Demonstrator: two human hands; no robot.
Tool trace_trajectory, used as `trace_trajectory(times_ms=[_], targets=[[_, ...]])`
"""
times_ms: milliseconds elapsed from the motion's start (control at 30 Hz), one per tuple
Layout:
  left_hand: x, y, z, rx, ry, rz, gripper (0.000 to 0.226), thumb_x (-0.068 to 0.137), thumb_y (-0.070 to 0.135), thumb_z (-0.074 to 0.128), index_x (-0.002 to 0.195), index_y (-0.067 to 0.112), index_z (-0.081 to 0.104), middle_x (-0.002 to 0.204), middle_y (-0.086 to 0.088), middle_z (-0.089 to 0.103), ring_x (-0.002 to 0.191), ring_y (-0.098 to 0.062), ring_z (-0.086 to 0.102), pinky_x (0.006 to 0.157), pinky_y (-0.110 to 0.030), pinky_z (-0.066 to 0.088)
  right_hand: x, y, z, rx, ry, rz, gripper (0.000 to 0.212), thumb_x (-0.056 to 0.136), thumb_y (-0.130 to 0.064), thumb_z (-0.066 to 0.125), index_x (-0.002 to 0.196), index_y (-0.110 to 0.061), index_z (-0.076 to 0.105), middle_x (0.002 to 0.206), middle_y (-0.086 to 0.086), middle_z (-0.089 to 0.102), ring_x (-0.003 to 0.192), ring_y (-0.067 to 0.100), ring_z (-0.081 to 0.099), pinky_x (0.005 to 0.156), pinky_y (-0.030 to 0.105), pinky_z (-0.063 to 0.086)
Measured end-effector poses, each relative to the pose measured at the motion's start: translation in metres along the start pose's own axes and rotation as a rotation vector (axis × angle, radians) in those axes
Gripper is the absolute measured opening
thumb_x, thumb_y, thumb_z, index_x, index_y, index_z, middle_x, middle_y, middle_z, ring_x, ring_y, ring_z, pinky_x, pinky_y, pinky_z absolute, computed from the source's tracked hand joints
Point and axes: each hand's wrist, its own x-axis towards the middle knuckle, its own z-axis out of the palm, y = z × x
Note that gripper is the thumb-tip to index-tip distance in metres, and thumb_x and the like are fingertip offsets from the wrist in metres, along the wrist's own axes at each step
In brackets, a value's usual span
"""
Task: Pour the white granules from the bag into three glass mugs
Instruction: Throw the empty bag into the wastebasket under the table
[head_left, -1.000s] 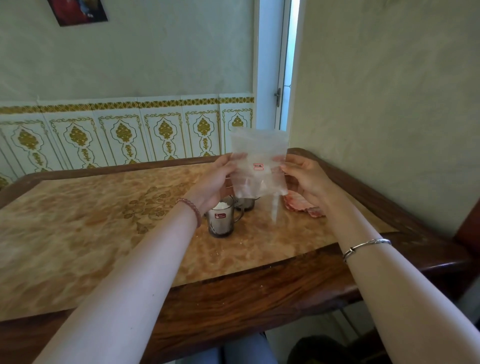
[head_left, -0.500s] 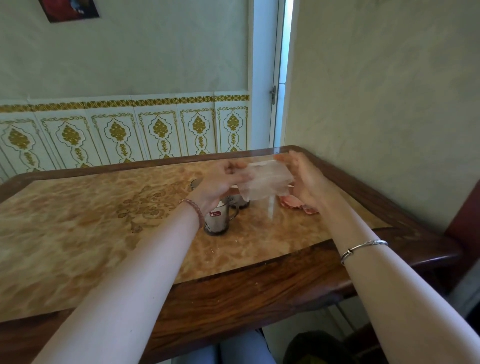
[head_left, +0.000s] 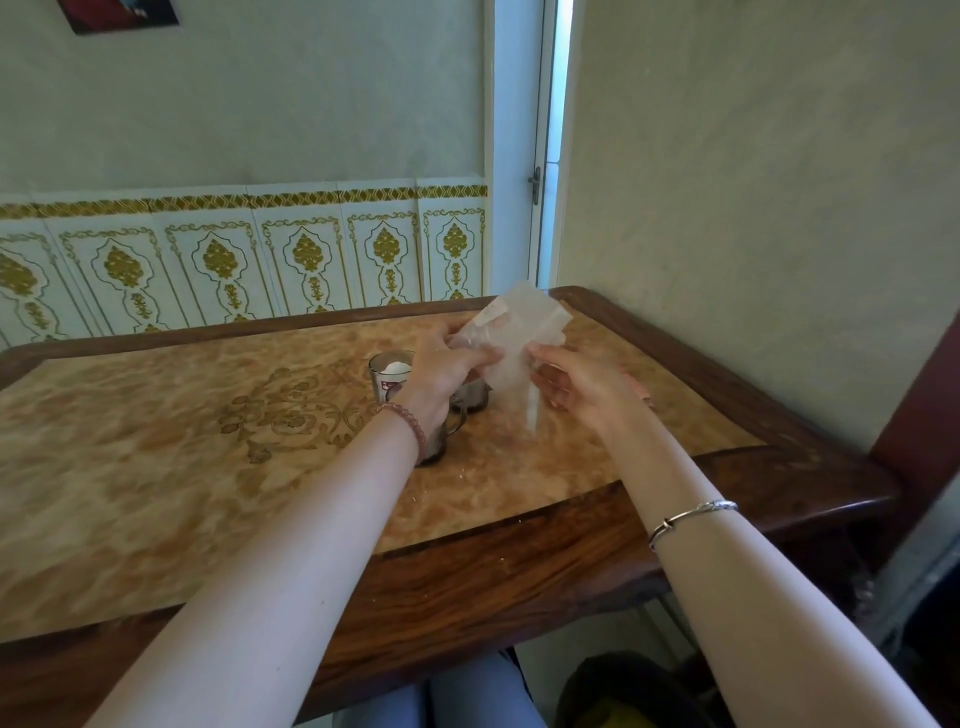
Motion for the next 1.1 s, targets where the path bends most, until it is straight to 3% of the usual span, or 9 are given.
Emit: trace_trajectory(times_ms=[133,233,400,500,567,700,867,1000,1100], targets=[[-0.003,0.001,0.001,0.074,-0.074,0.025,0.033,0.079,0.036,0.075,0.105,0.015,0.07,0.097,-0.003,0.073,0.097,-0.02,0.068,0.089,-0.037,0.054,-0.001,-0.004,-0.008,-0.048,0.072,-0.025,0.014,0.083,-0.005,0.072,0.094,-0.012,0.066,0.09,0.006,0.071,0.082,0.016,0.066,0.082,0.031,0.056],[-0.007,0.004,0.003,0.122,-0.104,0.031,0.023,0.091,0.036,0.061,0.1,0.019,0.073,0.097,0.001,0.073,0.096,-0.017,0.067,0.081,-0.03,0.052,-0.005,-0.007,-0.015,-0.142,0.062,-0.049,0.019,0.083,-0.006,0.071,0.101,-0.01,0.067,0.091,0.008,0.071,0.087,0.023,0.067,0.09,0.041,0.051],[-0.013,0.001,0.013,0.197,-0.196,0.033,0.023,0.091,0.014,0.063,0.113,0.011,0.064,0.098,-0.006,0.071,0.085,-0.016,0.068,0.07,-0.029,0.057,-0.018,-0.014,-0.03,-0.243,0.019,-0.113,0.028,0.088,-0.008,0.066,0.116,-0.01,0.065,0.1,0.009,0.069,0.086,0.021,0.065,0.061,0.026,0.053],[-0.016,-0.002,0.022,0.166,-0.208,0.034,0.025,0.088,0.008,0.065,0.112,0.015,0.061,0.099,-0.006,0.068,0.087,-0.019,0.067,0.074,-0.036,0.058,-0.025,-0.012,-0.045,-0.232,0.019,-0.134,0.032,0.089,-0.007,0.066,0.12,-0.014,0.063,0.103,0.005,0.069,0.083,0.021,0.066,0.046,0.021,0.047],[-0.019,-0.003,0.029,0.11,-0.215,0.023,0.023,0.085,0.007,0.066,0.106,0.016,0.062,0.106,-0.009,0.066,0.093,-0.025,0.066,0.069,-0.038,0.058,-0.025,-0.01,-0.053,-0.243,0.034,-0.161,0.025,0.087,-0.009,0.068,0.11,-0.019,0.067,0.095,0.003,0.072,0.084,0.029,0.063,0.053,0.027,0.043],[-0.026,-0.001,0.046,-0.037,-0.164,-0.042,0.018,0.09,-0.003,0.051,0.09,0.014,0.058,0.089,-0.006,0.063,0.075,-0.019,0.063,0.047,-0.021,0.05,-0.029,-0.008,-0.064,-0.266,0.072,-0.19,0.02,0.086,-0.004,0.068,0.086,-0.022,0.074,0.08,0.007,0.072,0.081,0.037,0.058,0.065,0.042,0.044],[-0.035,-0.003,0.063,-0.156,-0.244,-0.182,0.023,0.099,0.017,0.04,0.108,0.007,0.059,0.093,-0.009,0.063,0.08,-0.022,0.062,0.055,-0.03,0.056,-0.038,-0.012,-0.076,-0.277,0.046,-0.151,0.028,0.089,0.013,0.051,0.086,-0.009,0.068,0.078,0.01,0.065,0.062,0.024,0.061,0.086,0.059,0.049],[-0.044,-0.004,0.075,-0.146,-0.306,-0.178,0.009,0.095,0.019,0.054,0.098,0.013,0.06,0.095,-0.008,0.063,0.088,-0.022,0.062,0.061,-0.03,0.057,-0.055,-0.014,-0.092,-0.243,0.04,-0.144,0.031,0.094,0.009,0.046,0.086,-0.012,0.066,0.083,0.008,0.065,0.062,0.016,0.064,0.061,0.035,0.059],[-0.053,-0.01,0.084,-0.052,-0.31,-0.088,0.014,0.088,0.003,0.061,0.089,0.016,0.056,0.095,-0.01,0.058,0.083,-0.019,0.06,0.054,-0.025,0.054,-0.066,-0.013,-0.103,-0.139,0.061,-0.119,0.027,0.098,0.001,0.041,0.101,-0.011,0.065,0.088,0.01,0.064,0.073,0.023,0.062,0.065,0.034,0.058]])
